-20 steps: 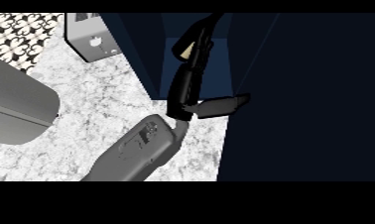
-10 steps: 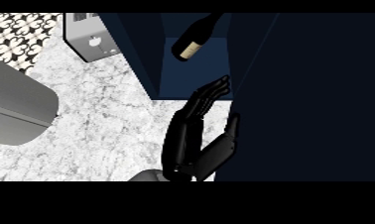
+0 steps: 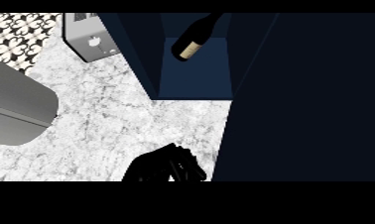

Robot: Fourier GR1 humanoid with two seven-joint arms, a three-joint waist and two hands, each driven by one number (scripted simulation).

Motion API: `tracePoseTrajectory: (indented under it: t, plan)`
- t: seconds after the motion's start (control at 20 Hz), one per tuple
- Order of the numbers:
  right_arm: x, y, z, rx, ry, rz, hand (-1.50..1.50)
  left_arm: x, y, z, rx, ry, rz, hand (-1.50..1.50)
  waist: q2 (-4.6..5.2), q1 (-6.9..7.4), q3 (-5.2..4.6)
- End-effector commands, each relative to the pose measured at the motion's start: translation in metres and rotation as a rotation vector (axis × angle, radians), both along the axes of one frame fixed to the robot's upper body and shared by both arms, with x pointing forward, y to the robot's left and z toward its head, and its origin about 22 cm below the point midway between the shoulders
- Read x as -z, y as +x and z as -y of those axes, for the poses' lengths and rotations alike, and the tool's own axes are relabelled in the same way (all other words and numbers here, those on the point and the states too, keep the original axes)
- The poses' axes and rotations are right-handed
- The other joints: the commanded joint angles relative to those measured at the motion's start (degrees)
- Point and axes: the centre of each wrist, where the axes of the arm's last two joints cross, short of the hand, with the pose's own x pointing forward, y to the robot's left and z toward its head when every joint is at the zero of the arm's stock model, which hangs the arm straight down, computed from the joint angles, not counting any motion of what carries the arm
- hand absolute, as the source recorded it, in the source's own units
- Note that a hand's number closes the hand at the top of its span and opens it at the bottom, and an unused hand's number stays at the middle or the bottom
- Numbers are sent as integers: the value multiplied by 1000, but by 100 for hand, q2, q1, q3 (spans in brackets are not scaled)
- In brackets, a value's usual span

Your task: Pick up the wine, place it into the cabinet and close the cabinet

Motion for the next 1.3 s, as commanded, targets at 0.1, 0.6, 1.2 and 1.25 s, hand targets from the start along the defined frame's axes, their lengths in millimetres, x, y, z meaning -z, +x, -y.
tracePoseTrajectory:
  t: [0.1,0.6,1.2,1.25]
  plan:
    - [3,-13,-9,-193,-128,46,150,-9,-19,-54,44,24,31,150,9,68,-3]
    - [8,-23,-67,-446,-78,-84,150,-15,-29,-125,23,-3,59,150,-20,108,-22]
    - [8,4,-166,-441,-204,-52,150,-27,-30,-216,14,26,69,150,-6,259,-18]
    - [17,4,-172,-445,-199,-28,150,-28,-22,-229,20,17,86,150,10,210,-16]
